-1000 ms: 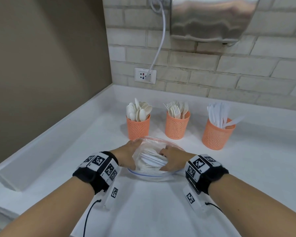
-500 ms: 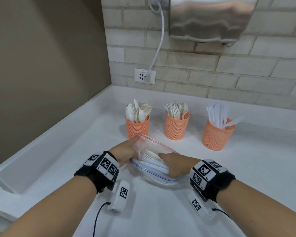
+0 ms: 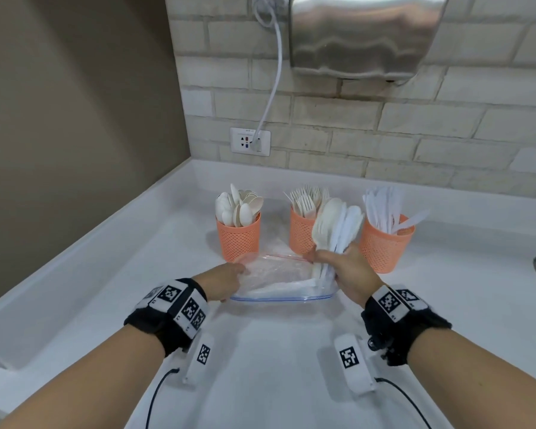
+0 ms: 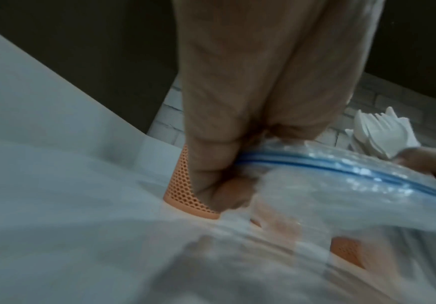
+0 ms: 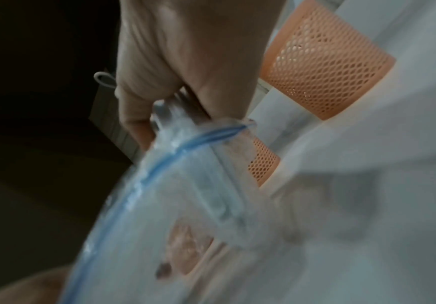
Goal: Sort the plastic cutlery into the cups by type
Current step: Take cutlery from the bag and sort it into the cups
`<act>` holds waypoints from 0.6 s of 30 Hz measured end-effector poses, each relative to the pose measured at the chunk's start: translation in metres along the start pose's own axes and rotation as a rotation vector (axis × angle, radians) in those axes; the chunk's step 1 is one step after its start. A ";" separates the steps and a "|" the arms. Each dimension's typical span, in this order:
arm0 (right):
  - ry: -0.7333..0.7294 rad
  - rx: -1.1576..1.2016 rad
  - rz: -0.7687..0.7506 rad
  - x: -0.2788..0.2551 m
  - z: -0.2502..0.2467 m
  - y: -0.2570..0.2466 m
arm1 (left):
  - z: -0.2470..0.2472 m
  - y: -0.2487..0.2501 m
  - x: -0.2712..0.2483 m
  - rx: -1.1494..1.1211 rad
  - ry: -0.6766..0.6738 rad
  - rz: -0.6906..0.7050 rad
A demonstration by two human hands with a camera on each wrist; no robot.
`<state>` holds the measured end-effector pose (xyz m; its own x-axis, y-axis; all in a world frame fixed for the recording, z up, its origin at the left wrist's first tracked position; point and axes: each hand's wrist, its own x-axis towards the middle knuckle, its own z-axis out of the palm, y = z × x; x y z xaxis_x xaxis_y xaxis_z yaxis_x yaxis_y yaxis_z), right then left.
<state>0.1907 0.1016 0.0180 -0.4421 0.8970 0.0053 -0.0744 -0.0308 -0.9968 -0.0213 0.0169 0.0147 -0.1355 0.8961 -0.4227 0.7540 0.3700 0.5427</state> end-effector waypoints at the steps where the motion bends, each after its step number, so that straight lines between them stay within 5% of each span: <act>1: 0.043 0.072 -0.005 0.002 -0.001 -0.002 | 0.002 0.002 -0.001 0.133 0.005 -0.049; 5: 0.146 0.291 -0.076 0.007 -0.004 -0.017 | 0.008 0.006 -0.013 0.454 -0.010 -0.182; 9: 0.031 0.181 -0.057 0.000 0.001 -0.032 | -0.007 0.015 -0.014 0.450 -0.055 -0.133; 12: -0.067 0.129 -0.030 -0.007 0.011 -0.037 | -0.027 0.017 -0.016 0.257 0.126 -0.091; 15: -0.127 0.134 -0.010 -0.010 0.021 -0.042 | -0.034 0.024 -0.025 -0.088 0.362 0.210; 18: -0.251 0.160 -0.014 -0.016 0.039 -0.048 | -0.022 0.052 -0.039 -0.472 0.060 0.414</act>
<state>0.1661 0.0718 0.0685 -0.6459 0.7612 0.0583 -0.2133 -0.1066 -0.9711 0.0089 0.0067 0.0750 0.0606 0.9954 -0.0745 0.3887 0.0452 0.9203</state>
